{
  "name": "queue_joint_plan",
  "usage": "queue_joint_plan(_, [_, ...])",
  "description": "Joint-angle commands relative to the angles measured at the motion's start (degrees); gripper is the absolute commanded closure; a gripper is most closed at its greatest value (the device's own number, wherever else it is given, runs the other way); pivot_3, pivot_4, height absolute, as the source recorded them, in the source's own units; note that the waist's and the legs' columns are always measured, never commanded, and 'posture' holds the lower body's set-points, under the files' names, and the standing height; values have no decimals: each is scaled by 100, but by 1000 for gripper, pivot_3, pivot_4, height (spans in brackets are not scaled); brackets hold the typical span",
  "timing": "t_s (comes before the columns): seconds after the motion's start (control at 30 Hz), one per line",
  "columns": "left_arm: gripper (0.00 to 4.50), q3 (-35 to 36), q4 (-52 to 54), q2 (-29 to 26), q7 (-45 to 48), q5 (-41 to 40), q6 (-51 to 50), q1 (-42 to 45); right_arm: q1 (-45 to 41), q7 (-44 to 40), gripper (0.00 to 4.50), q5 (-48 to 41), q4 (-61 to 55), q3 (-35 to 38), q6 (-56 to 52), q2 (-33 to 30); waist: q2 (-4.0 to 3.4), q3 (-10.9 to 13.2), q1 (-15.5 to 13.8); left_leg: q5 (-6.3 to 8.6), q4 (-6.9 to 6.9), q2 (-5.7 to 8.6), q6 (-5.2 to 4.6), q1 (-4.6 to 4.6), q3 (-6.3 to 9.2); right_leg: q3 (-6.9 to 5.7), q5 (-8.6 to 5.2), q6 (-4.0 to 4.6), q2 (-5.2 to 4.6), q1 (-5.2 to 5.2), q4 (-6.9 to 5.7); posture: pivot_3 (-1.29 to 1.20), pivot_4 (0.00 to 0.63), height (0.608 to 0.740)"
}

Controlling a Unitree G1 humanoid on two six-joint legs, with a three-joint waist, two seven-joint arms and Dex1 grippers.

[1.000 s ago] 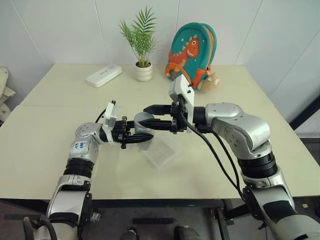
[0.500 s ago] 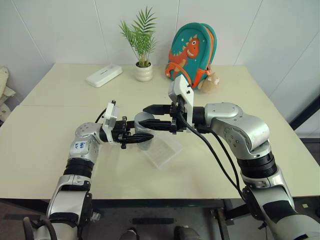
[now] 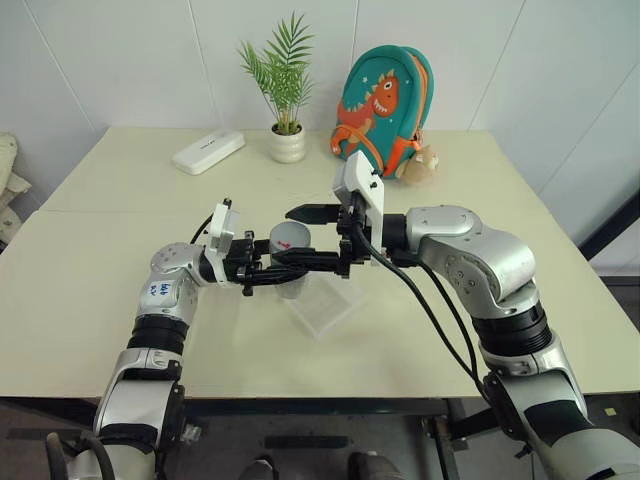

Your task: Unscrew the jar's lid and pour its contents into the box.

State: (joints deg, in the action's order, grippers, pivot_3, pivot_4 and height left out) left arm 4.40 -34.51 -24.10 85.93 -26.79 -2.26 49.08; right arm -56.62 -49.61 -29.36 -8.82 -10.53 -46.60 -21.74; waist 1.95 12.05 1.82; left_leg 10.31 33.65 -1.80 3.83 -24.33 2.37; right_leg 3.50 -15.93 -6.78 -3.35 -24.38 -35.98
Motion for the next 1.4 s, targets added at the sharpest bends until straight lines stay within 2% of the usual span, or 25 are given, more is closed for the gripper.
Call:
queue_joint_plan(0.03, [2493, 81, 192, 16, 88, -94, 121, 129, -144, 1, 524, 35, -21, 37, 114, 30, 0, 0, 1, 0, 0, 0, 0, 0, 0, 0, 0, 0, 0, 0, 0, 0, 150, 740])
queue_joint_plan(0.5, [2493, 92, 192, 14, 71, -92, 144, 123, -172, -50, 524, 78, 36, -4, 106, 61, 0, 0, 0, 0, 0, 0, 0, 0, 0, 0, 0, 0, 0, 0, 0, 0, 150, 740])
queue_joint_plan(0.63, [2493, 100, 178, 15, 62, -87, 145, 127, -172, -89, 1759, 46, 0, 5, 66, 50, 0, 0, 1, 0, -1, 0, 0, 0, 0, 0, 0, 0, 0, 0, 0, 0, 150, 740])
queue_joint_plan(1.4, [2493, -44, -127, -79, 29, 124, 26, 234, -522, 87, 1759, 133, 211, 445, 348, -128, 0, 0, 1, 0, 2, 0, 0, 0, 0, 0, 1, -1, 0, 0, -1, 0, 150, 740])
